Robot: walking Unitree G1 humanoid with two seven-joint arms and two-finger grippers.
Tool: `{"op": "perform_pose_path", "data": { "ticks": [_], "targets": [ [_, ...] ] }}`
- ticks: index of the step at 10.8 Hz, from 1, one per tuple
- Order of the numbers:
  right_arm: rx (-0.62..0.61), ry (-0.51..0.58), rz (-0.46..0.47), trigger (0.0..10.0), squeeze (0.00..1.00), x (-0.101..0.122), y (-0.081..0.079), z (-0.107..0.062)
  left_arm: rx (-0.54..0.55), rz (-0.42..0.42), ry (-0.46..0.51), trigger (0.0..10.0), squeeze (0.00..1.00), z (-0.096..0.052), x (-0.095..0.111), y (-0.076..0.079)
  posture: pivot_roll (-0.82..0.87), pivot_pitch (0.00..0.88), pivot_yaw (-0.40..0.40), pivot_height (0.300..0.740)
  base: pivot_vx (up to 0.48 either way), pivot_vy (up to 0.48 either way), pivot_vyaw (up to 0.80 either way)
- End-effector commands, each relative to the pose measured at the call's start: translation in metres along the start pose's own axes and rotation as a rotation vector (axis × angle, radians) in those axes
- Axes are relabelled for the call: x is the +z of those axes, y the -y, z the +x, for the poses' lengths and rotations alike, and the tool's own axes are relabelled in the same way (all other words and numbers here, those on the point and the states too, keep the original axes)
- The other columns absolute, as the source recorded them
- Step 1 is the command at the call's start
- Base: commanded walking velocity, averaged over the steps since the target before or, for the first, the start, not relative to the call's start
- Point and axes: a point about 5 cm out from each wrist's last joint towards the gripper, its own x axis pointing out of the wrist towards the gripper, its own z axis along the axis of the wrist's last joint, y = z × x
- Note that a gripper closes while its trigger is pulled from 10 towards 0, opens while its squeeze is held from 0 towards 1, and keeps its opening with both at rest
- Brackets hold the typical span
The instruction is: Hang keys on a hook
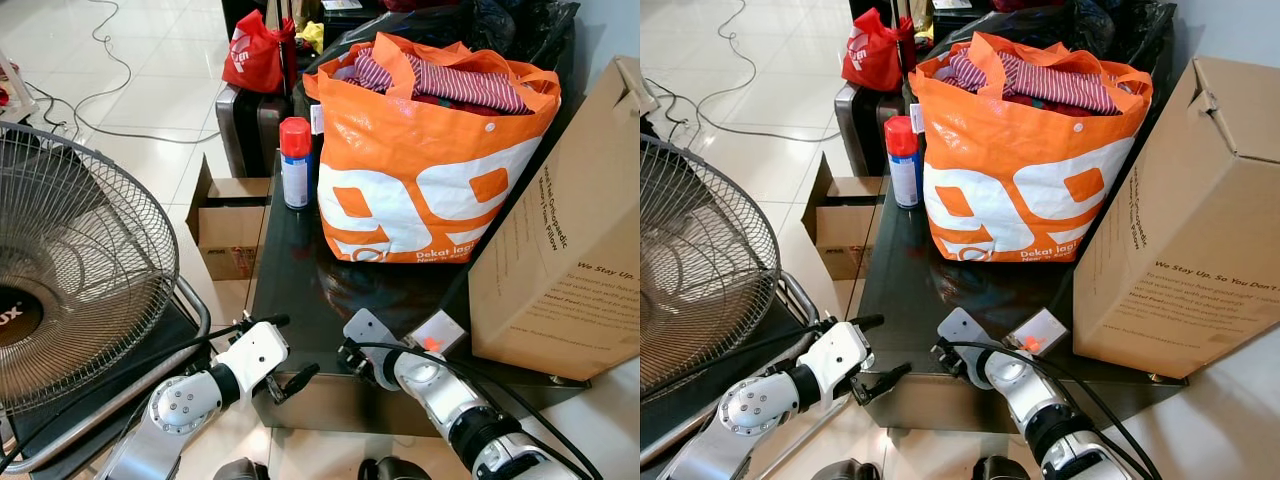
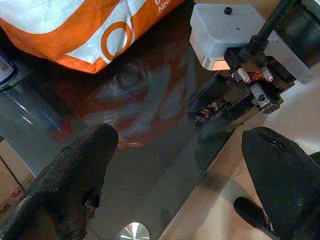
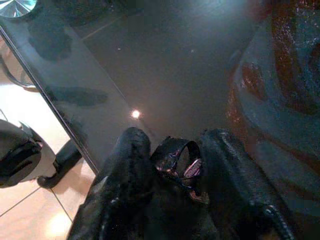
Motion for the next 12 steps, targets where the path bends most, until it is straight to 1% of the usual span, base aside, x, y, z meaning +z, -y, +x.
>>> {"op": "perform_pose_path", "data": {
  "ticks": [1, 3, 5, 8, 9, 11, 12],
  "targets": [
    [-0.011, -0.031, -0.002, 0.0, 0.00, -0.005, 0.003, -0.001, 0.000, 0.007, 0.001, 10.0, 0.00, -0.002, 0.002, 0.000, 0.01, 0.113, -0.005, 0.740, 0.000, 0.000, 0.00],
    [-0.011, -0.028, 0.001, 0.0, 0.00, -0.005, 0.003, 0.000, 0.000, 0.007, 0.002, 10.0, 0.00, -0.002, 0.001, 0.001, 0.02, 0.108, -0.007, 0.740, 0.000, 0.000, 0.00],
    [-0.007, -0.011, 0.036, 0.0, 0.00, -0.006, 0.002, 0.000, 0.000, 0.007, 0.001, 10.0, 0.00, -0.002, 0.001, 0.002, 0.02, 0.105, -0.011, 0.740, 0.000, 0.000, 0.00],
    [-0.006, 0.009, 0.048, 0.0, 0.00, -0.003, 0.003, 0.000, 0.006, 0.007, 0.002, 10.0, 0.00, -0.001, 0.001, 0.002, 0.02, 0.098, -0.017, 0.740, 0.000, 0.000, 0.00],
    [-0.010, 0.037, 0.050, 0.0, 0.00, 0.002, 0.007, -0.001, 0.014, 0.009, 0.004, 10.0, 0.00, -0.001, 0.001, 0.002, 0.02, 0.089, -0.020, 0.740, 0.000, 0.000, 0.00],
    [-0.022, 0.139, 0.117, 0.0, 0.00, 0.014, 0.024, -0.010, 0.043, 0.016, 0.013, 10.0, 0.00, 0.002, 0.002, -0.002, 0.03, 0.060, -0.029, 0.740, 0.000, 0.000, 0.00],
    [0.000, 0.266, 0.238, 0.0, 0.00, 0.030, 0.039, -0.026, 0.068, 0.018, 0.030, 10.0, 0.00, 0.004, 0.005, -0.007, 0.03, 0.032, -0.029, 0.740, 0.000, 0.000, 0.00]
  ]
}}
